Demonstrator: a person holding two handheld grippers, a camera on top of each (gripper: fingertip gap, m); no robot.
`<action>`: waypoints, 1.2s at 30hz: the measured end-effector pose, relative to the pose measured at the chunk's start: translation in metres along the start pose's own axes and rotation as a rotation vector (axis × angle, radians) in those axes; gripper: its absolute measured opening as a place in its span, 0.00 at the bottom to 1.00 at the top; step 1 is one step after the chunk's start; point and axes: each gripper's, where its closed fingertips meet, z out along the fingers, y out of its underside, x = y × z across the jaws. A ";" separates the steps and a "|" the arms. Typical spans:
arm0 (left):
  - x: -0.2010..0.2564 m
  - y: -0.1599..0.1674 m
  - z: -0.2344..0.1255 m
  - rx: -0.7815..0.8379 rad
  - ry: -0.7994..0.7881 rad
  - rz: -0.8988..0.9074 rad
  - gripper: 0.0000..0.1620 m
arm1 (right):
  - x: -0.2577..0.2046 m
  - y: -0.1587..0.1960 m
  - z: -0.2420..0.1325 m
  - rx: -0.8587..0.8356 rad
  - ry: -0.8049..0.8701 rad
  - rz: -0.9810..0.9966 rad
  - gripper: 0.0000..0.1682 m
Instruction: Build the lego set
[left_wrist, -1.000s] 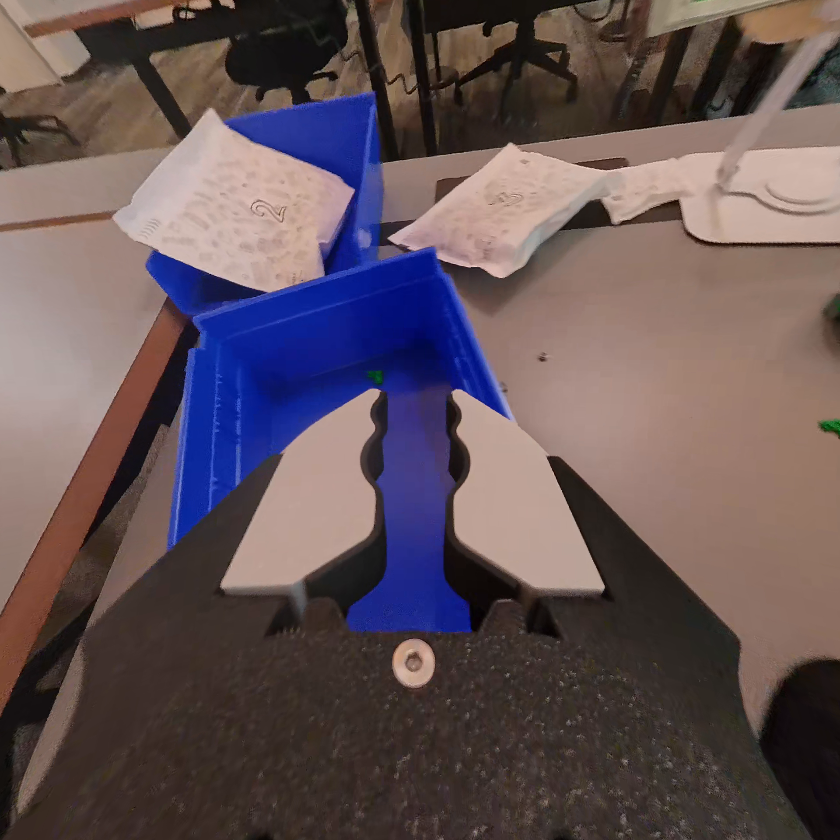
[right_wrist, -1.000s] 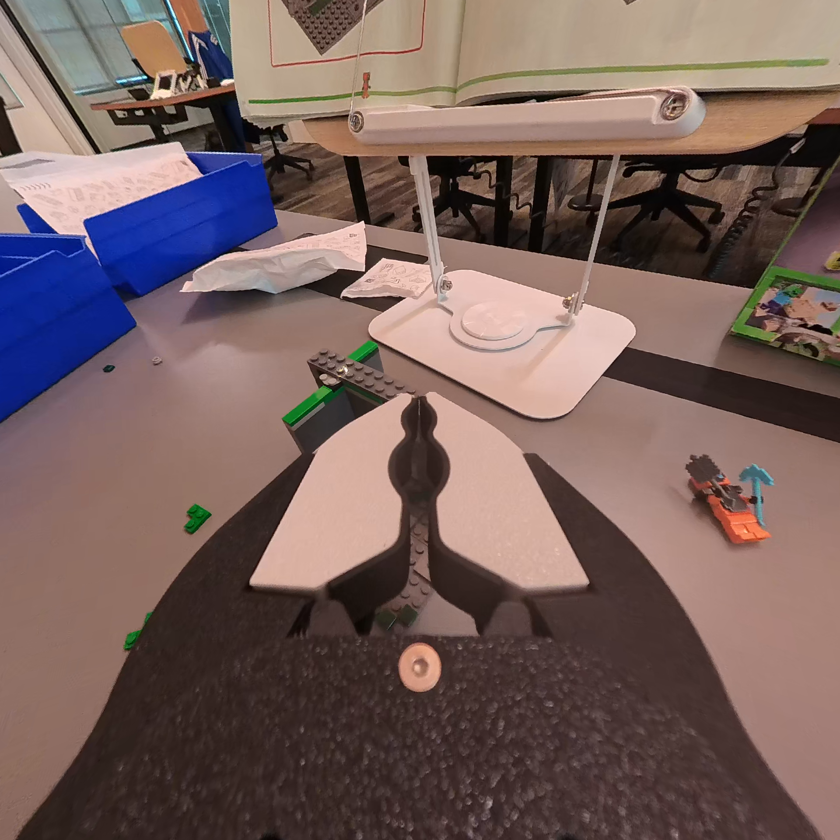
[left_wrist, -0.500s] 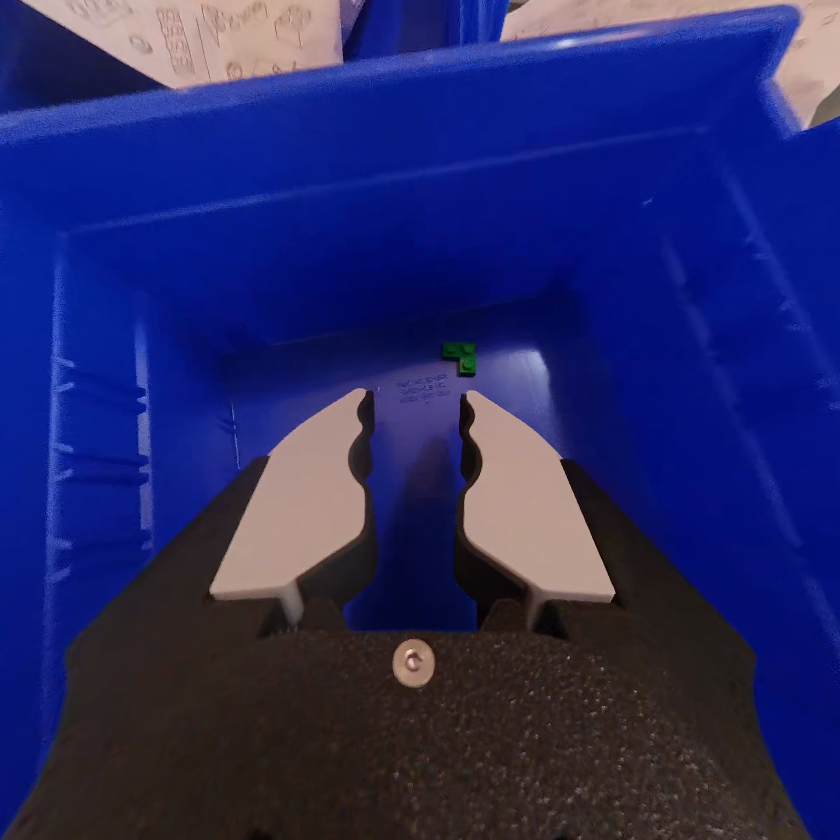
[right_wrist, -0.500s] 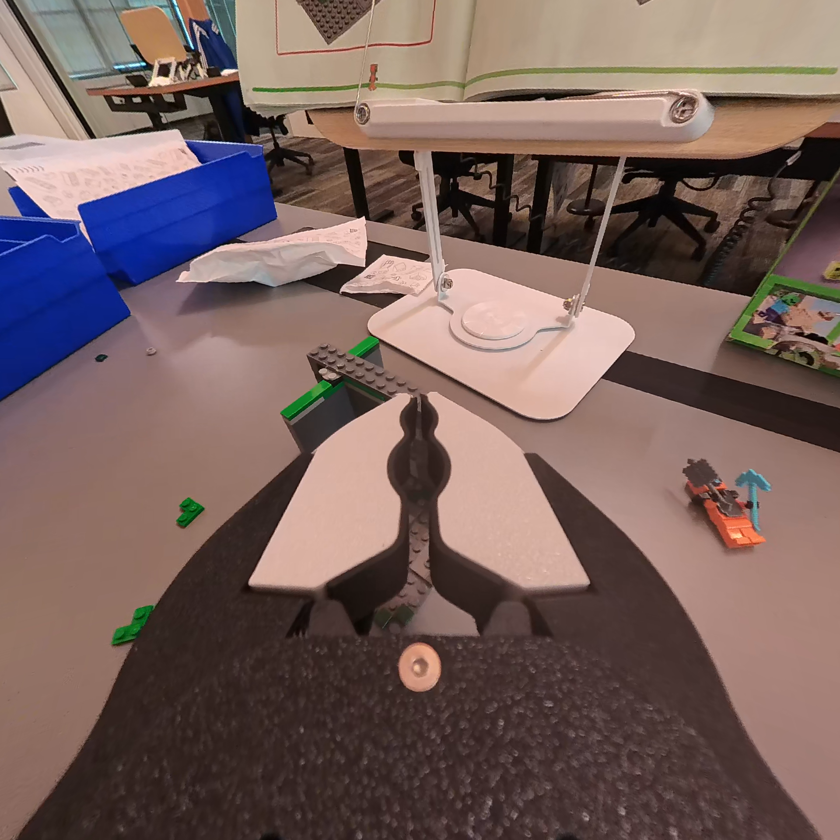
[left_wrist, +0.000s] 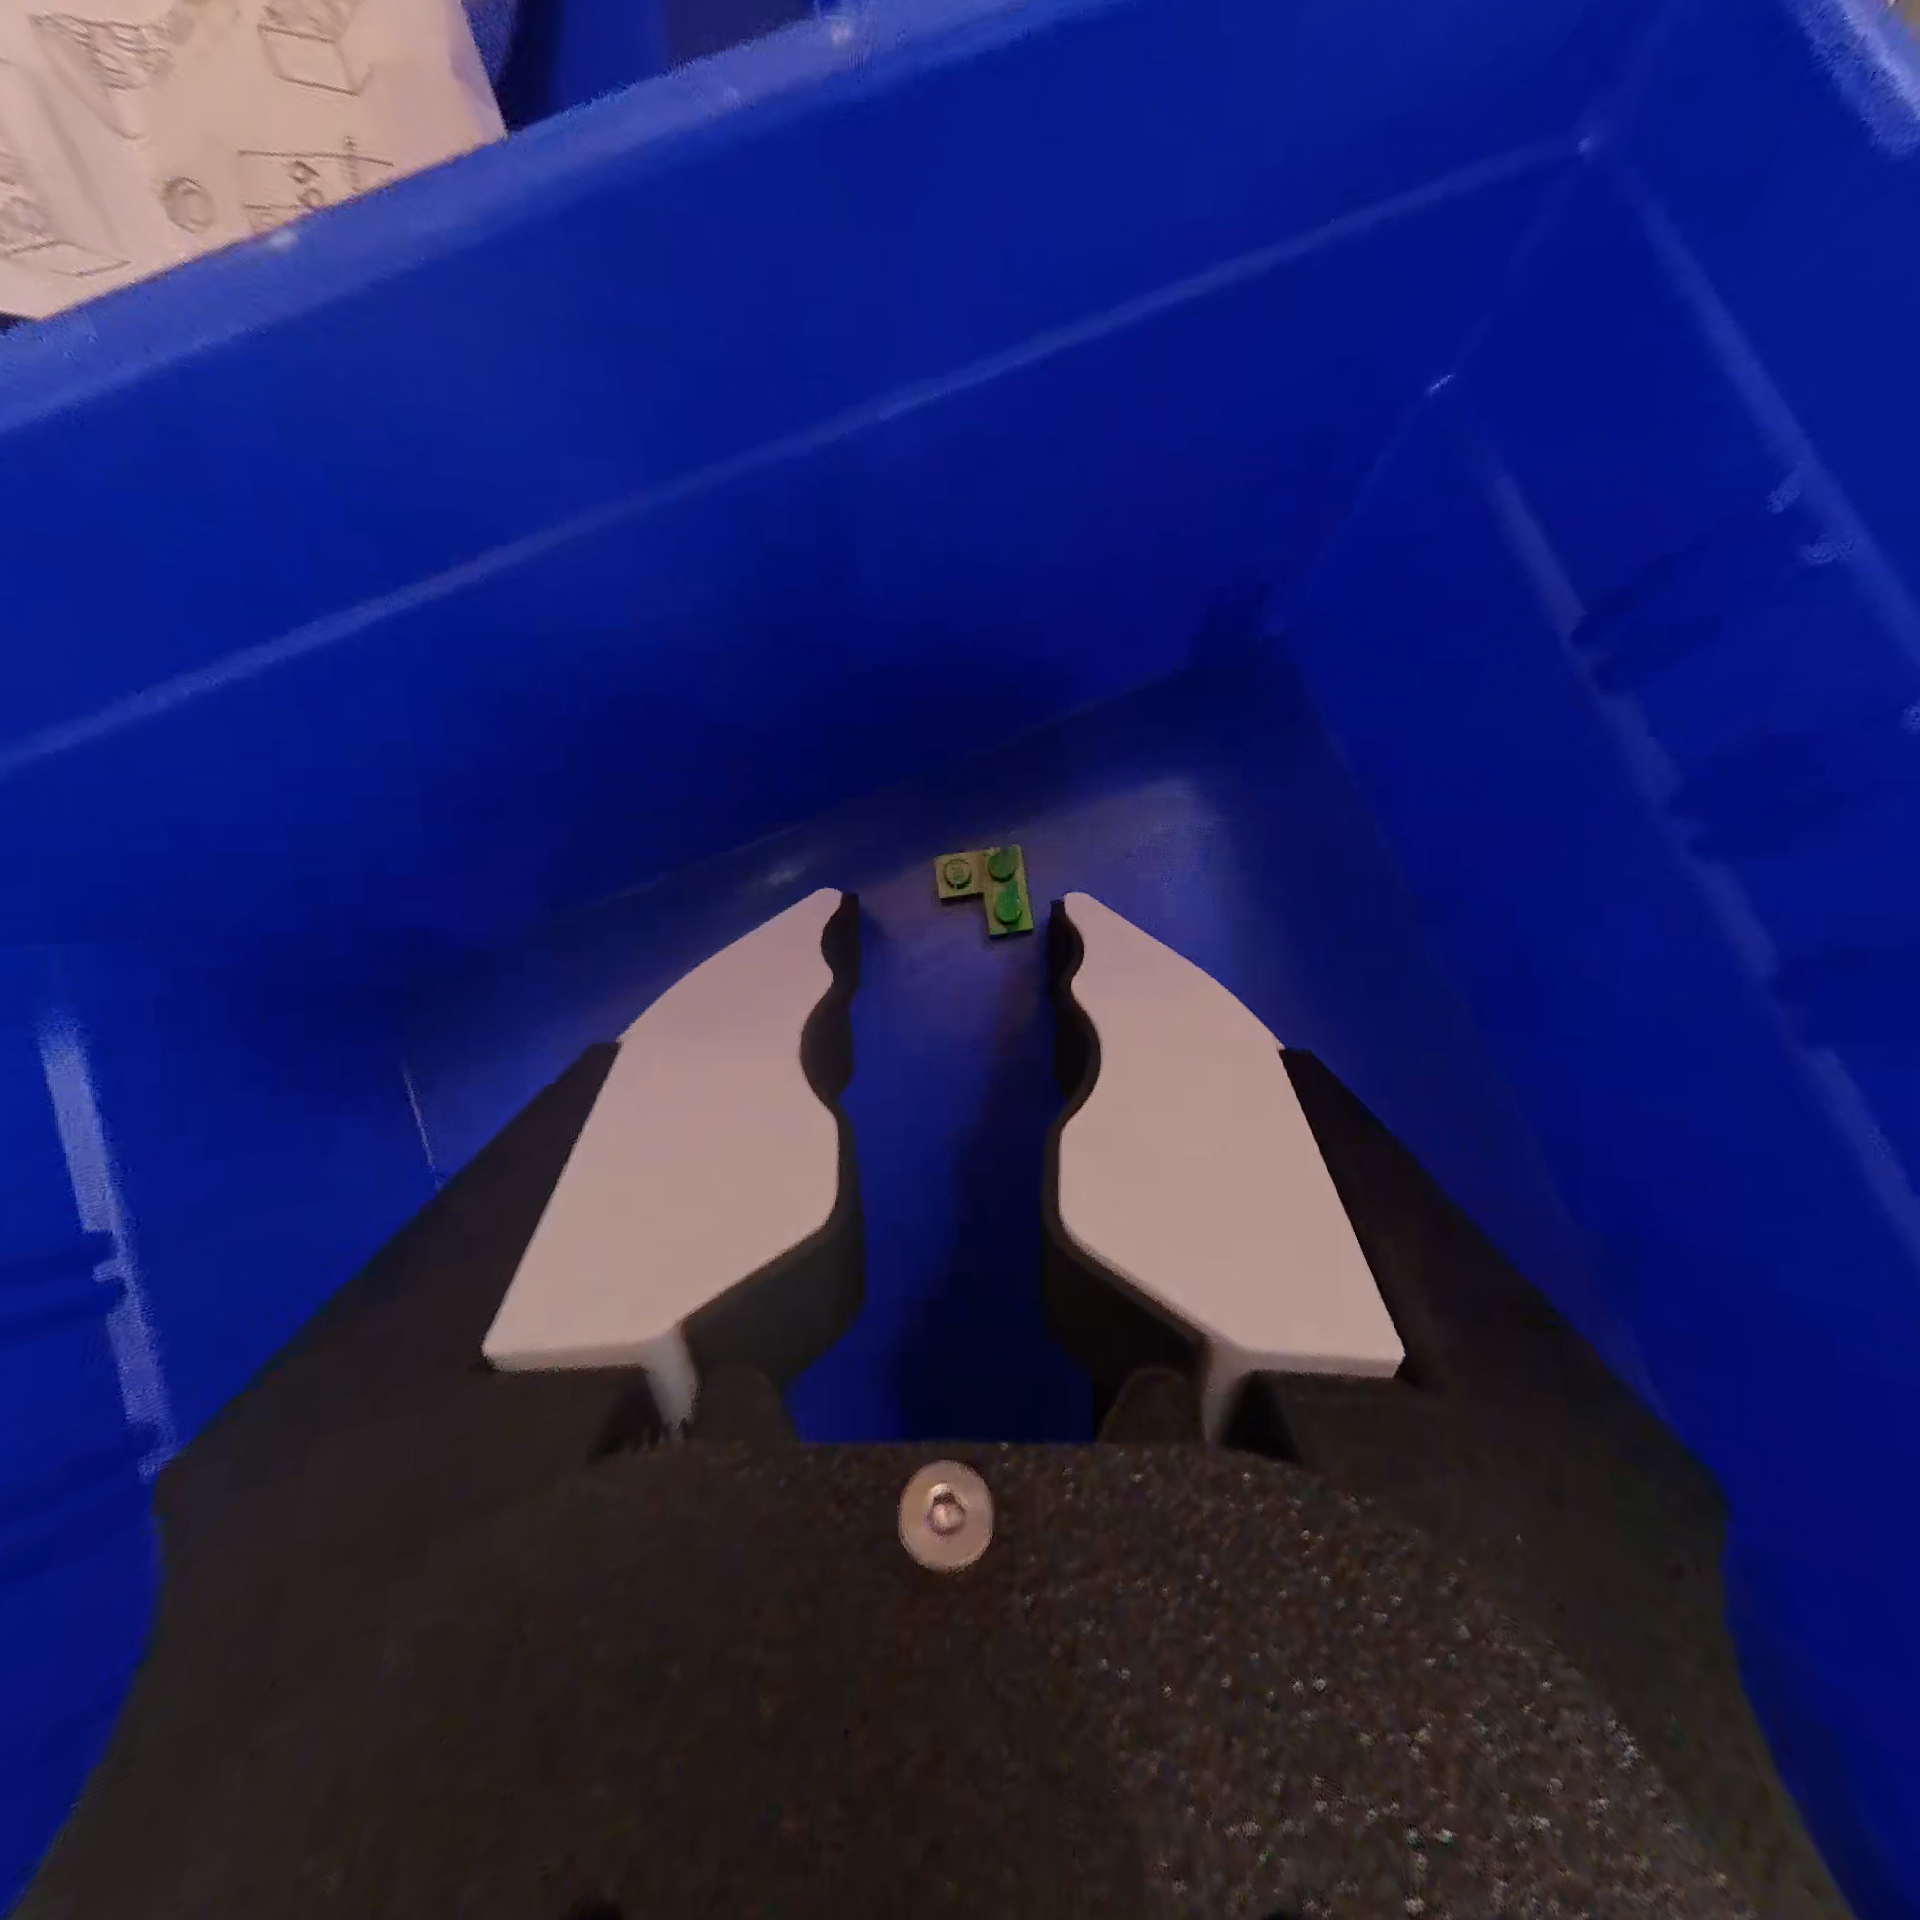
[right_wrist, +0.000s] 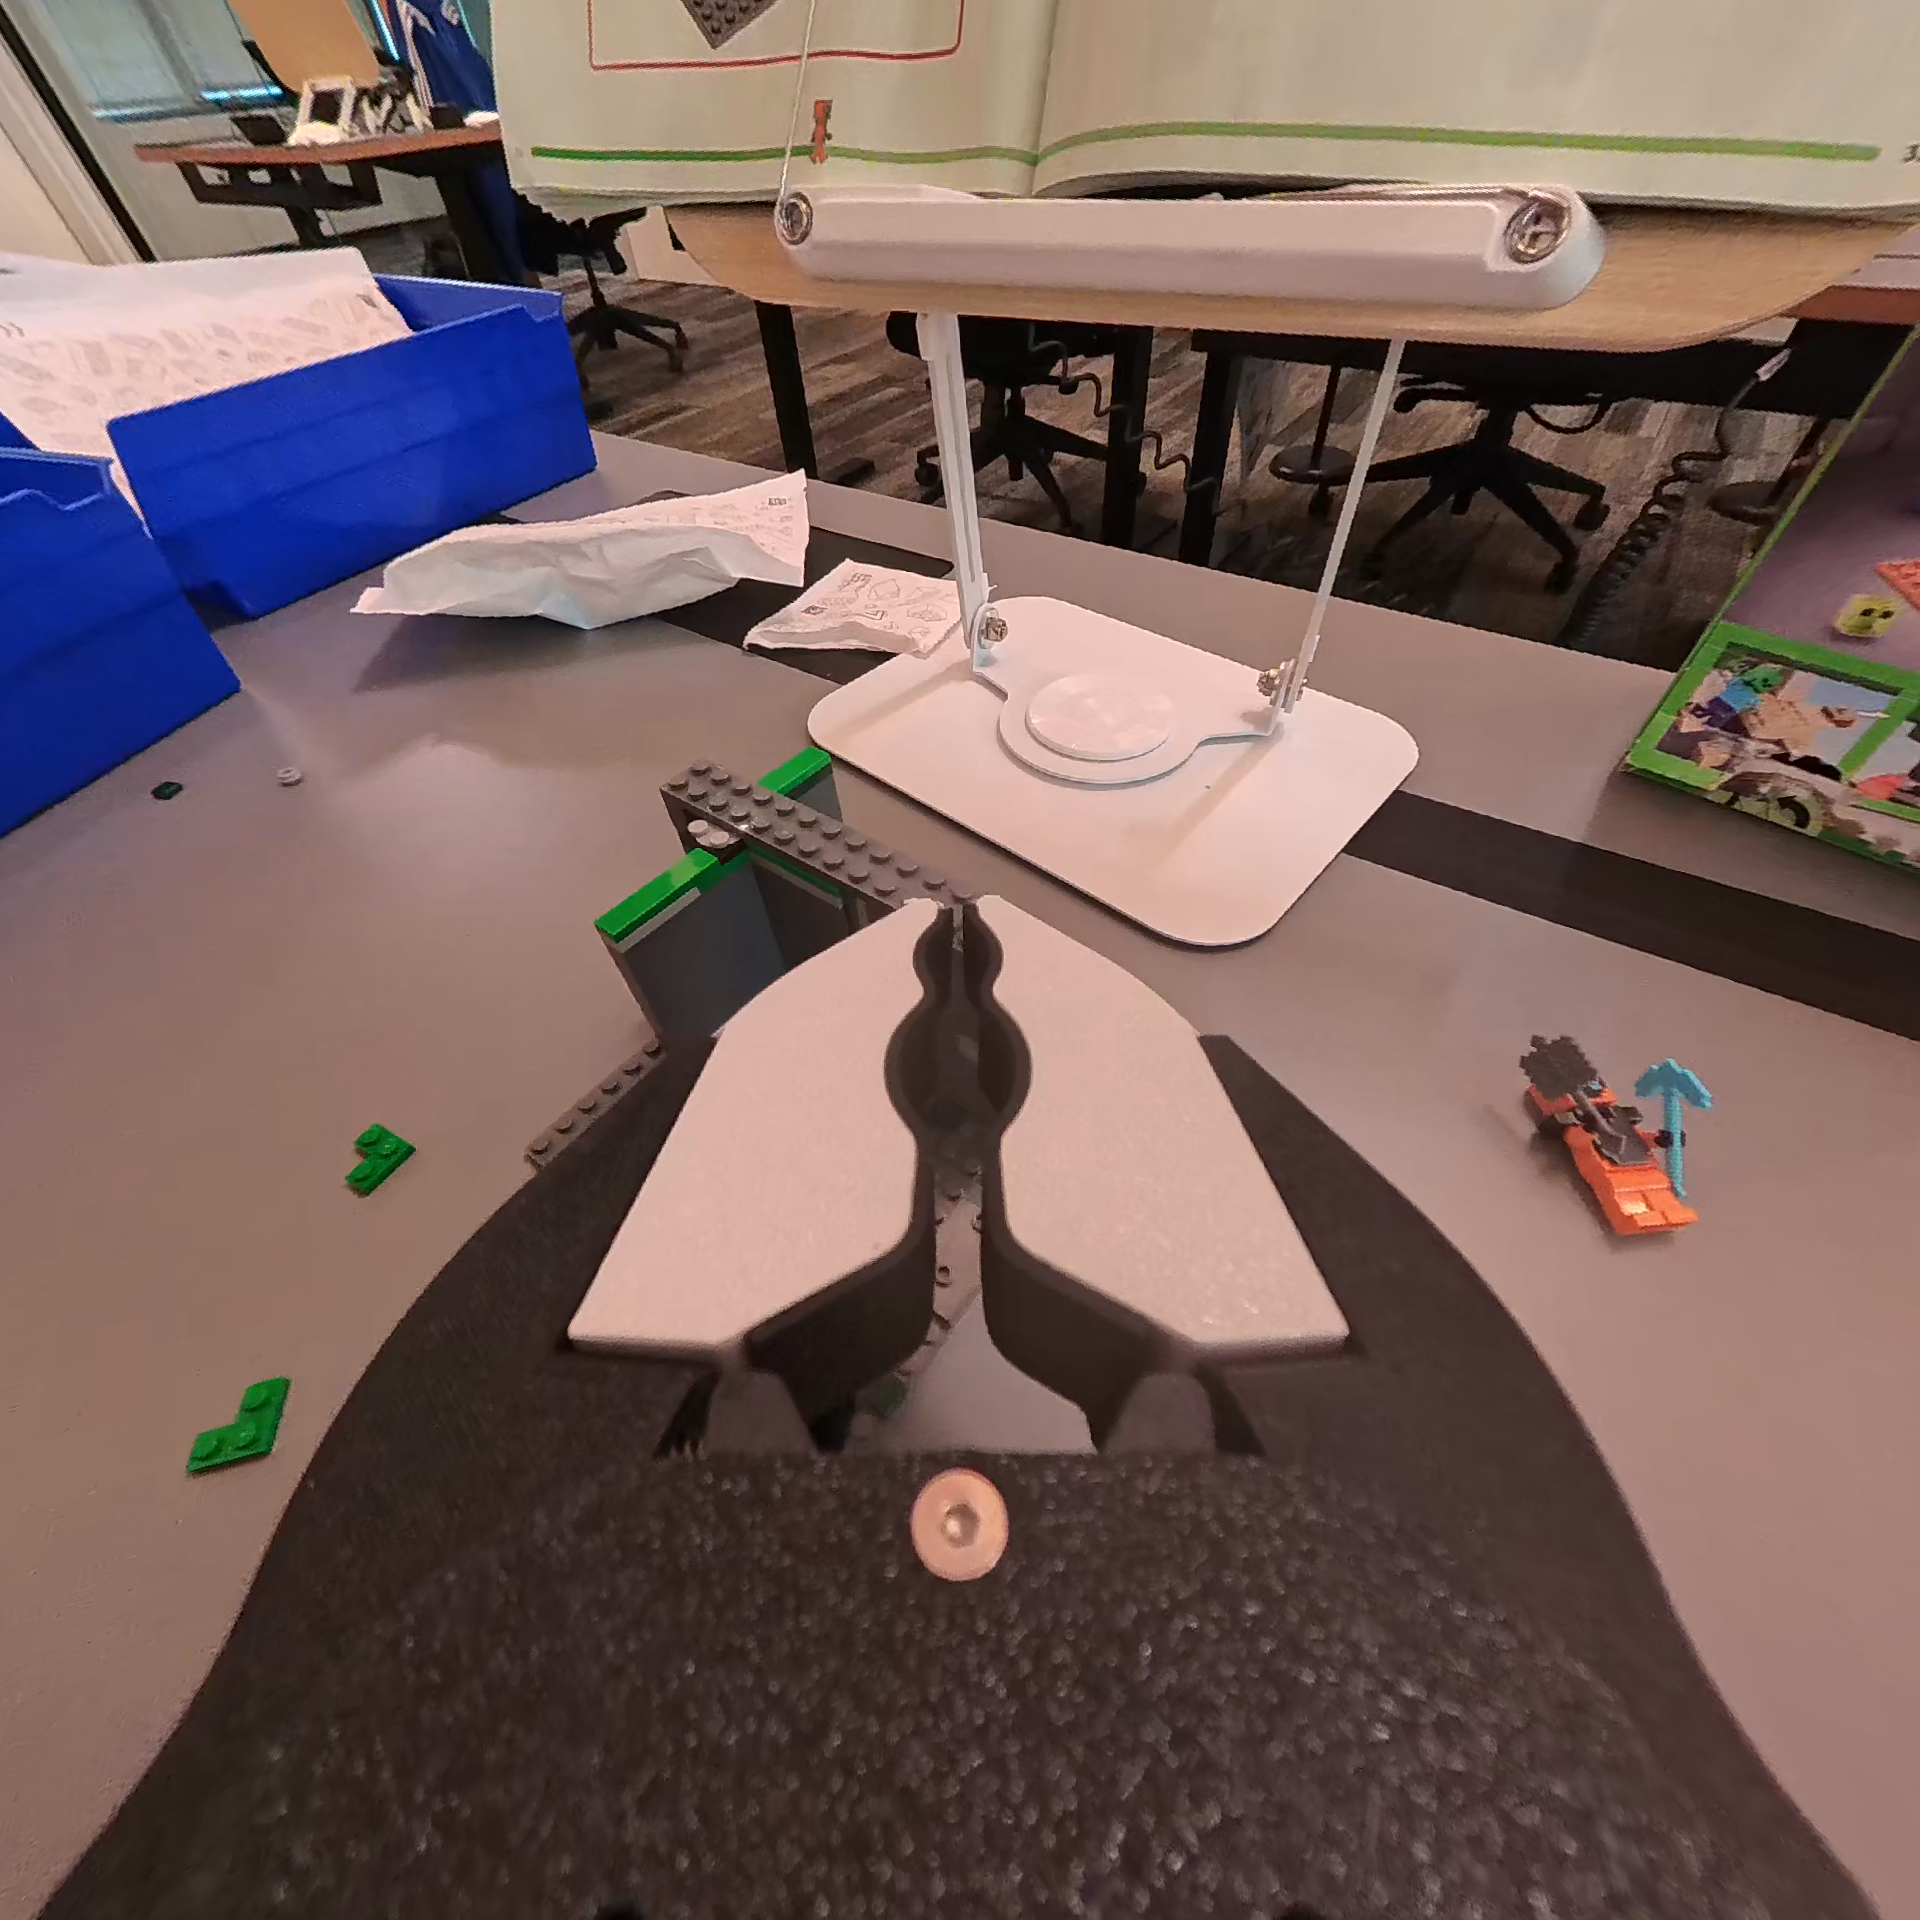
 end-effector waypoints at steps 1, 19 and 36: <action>0.000 0.000 0.001 -0.021 -0.004 0.000 0.21 | 0.001 0.000 0.000 -0.001 0.000 0.001 0.01; 0.040 -0.038 -0.037 -0.035 0.127 -0.083 0.10 | 0.005 -0.011 -0.007 0.030 0.001 0.017 0.01; 0.257 -0.068 -0.127 0.254 0.318 0.485 0.10 | -0.013 -0.016 -0.009 0.039 -0.035 -0.027 0.01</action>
